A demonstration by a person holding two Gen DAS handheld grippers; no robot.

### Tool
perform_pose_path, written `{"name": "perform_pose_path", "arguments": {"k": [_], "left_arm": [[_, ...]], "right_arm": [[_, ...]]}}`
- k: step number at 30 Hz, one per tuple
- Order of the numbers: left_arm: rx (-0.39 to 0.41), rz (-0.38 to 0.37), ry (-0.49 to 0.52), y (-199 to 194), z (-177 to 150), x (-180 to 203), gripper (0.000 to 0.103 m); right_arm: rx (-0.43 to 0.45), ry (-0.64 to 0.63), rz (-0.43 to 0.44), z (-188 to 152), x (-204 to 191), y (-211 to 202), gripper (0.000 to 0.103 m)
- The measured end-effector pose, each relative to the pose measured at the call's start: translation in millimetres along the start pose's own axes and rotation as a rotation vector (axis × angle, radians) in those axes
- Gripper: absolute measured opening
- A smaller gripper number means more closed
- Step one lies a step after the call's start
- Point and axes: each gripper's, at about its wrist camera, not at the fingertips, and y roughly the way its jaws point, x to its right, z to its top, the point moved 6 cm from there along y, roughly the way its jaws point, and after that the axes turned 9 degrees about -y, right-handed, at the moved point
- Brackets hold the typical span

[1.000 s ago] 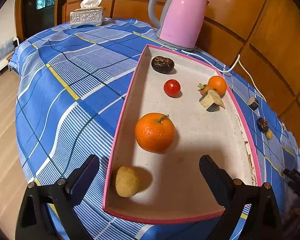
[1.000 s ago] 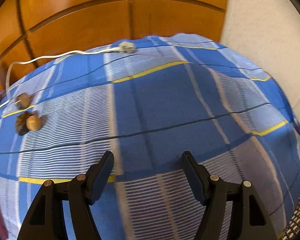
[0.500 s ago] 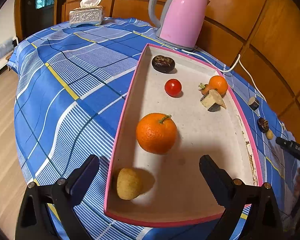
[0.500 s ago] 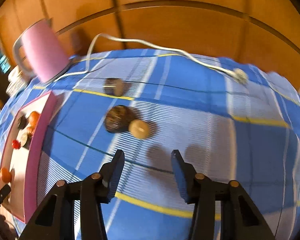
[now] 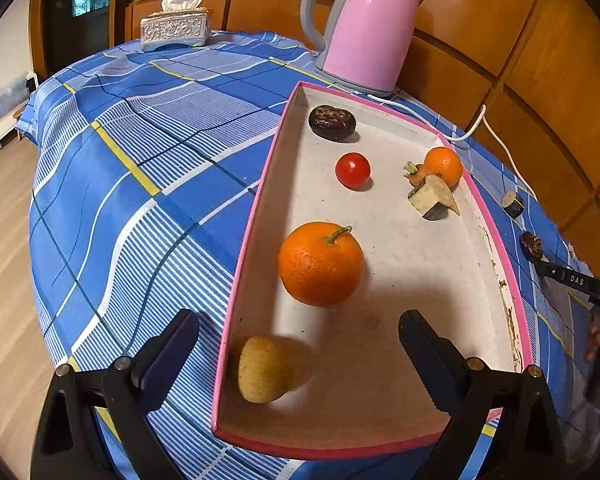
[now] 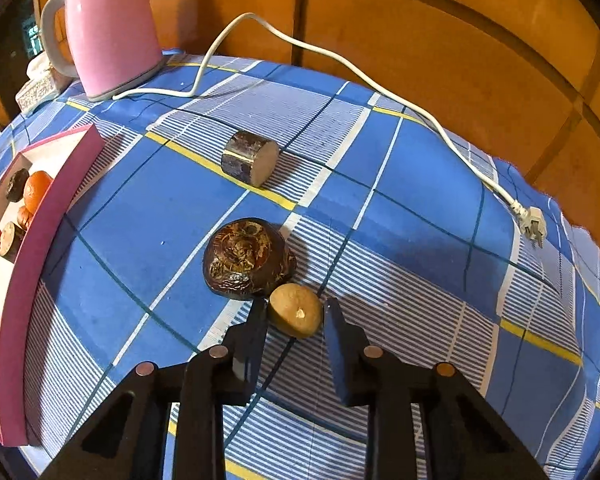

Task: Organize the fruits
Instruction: 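Close the right gripper on the small tan round fruit, then carry the tan fruit into the tray and open the right gripper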

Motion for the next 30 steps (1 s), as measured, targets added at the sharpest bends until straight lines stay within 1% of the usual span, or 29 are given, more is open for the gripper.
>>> {"name": "perform_pose_path", "arguments": {"k": [5, 12, 15, 21, 26, 30], "left_arm": [[0.004, -0.003, 0.010, -2, 0, 2, 0.101], [0.000, -0.001, 0.001, -5, -2, -2, 0.101], [0.005, -0.002, 0.001, -7, -2, -2, 0.101], [0.014, -0.007, 0.005, -12, -3, -3, 0.101], [0.015, -0.007, -0.001, -14, -3, -5, 0.101], [0.020, -0.011, 0.000, -16, -3, -5, 0.101]], "right_arm": [[0.016, 0.030, 0.024, -5, 3, -2, 0.028], [0.034, 0.067, 0.001, -12, -4, -10, 0.028], [0.044, 0.089, 0.010, -17, -7, -17, 0.028], [0.062, 0.087, 0.034, -30, -28, -31, 0.028], [0.068, 0.110, 0.074, -44, -44, -37, 0.028], [0.082, 0.122, 0.087, -52, -53, -44, 0.028]]}}
